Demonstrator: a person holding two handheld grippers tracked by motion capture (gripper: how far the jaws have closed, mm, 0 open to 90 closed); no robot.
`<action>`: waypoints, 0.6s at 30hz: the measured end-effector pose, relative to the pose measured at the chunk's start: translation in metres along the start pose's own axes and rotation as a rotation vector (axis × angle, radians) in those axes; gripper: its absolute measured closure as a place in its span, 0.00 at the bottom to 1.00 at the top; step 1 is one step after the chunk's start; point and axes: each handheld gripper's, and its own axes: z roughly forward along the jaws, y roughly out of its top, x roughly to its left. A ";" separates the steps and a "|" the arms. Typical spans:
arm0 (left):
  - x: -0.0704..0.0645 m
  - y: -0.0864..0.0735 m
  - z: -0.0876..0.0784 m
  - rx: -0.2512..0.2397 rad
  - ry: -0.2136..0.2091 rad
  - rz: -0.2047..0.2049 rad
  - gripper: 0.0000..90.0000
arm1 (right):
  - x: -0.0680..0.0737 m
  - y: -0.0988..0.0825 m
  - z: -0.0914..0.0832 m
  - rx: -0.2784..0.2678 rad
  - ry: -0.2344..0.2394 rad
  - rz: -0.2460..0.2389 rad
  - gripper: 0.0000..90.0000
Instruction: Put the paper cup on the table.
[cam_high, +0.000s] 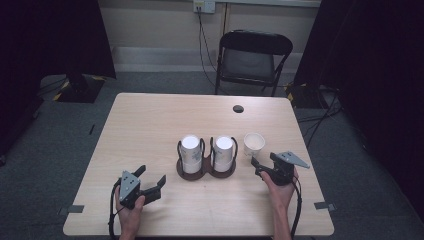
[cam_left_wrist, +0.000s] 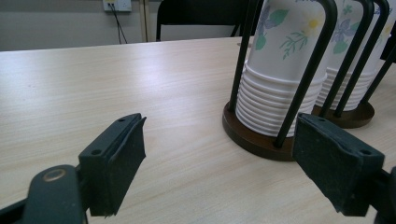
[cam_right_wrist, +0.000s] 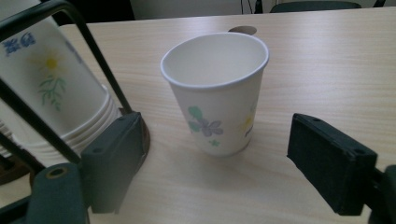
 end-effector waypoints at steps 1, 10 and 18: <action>0.000 0.000 0.000 0.001 0.002 -0.003 0.19 | 0.002 -0.002 -0.002 -0.005 -0.001 -0.001 0.19; 0.000 0.000 0.001 0.004 0.010 -0.009 0.19 | 0.018 -0.015 -0.016 -0.021 0.014 -0.024 0.17; 0.001 0.000 0.000 0.001 0.008 -0.011 0.19 | 0.035 -0.029 -0.024 -0.033 0.034 -0.038 0.17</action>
